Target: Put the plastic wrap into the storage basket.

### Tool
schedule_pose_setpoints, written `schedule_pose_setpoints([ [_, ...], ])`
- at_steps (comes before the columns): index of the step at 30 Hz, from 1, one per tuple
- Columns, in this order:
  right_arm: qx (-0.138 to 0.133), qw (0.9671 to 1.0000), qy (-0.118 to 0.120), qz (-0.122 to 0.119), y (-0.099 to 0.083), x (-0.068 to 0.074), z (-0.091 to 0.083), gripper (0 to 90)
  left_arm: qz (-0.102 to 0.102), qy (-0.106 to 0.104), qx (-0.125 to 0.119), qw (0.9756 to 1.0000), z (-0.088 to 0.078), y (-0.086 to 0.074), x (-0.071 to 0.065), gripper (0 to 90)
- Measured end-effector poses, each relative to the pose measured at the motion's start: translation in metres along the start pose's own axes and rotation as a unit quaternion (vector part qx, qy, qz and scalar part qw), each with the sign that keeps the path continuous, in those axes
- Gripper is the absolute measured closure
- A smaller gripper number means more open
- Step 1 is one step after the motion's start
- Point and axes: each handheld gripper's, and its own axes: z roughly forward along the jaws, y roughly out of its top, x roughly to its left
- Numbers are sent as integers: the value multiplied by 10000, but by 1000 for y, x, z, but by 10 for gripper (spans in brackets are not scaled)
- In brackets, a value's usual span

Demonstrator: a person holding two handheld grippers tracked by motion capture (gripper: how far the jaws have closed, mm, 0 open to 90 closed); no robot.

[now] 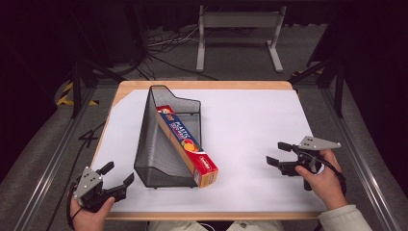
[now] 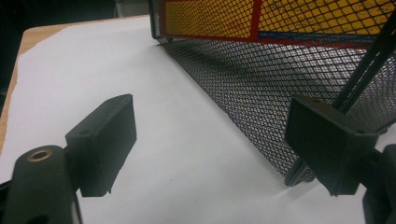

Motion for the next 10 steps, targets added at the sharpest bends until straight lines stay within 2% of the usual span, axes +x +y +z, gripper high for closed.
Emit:
schedule_pose_setpoints([
  [2, 140, 9998, -162, -61, -10, -4, -1, 221, 18, -17, -6, 10000, 0, 0, 0, 175],
  [3, 133, 9995, -269, -136, -15, -5, -2, 221, 19, -27, -8, 10000, 0, 0, 1, 174],
  [4, 58, 9994, -313, -104, -19, -6, -4, 221, 8, -29, -13, 10000, 0, 0, 1, 173],
  [6, -29, 9995, -307, 3, -25, -8, -6, 221, -1, -47, -2, 10000, 0, -1, 2, 172],
  [10, -47, 9993, -373, -37, -29, -9, -7, 220, 31, -94, 9, 10000, 2, 0, 1, 169],
])
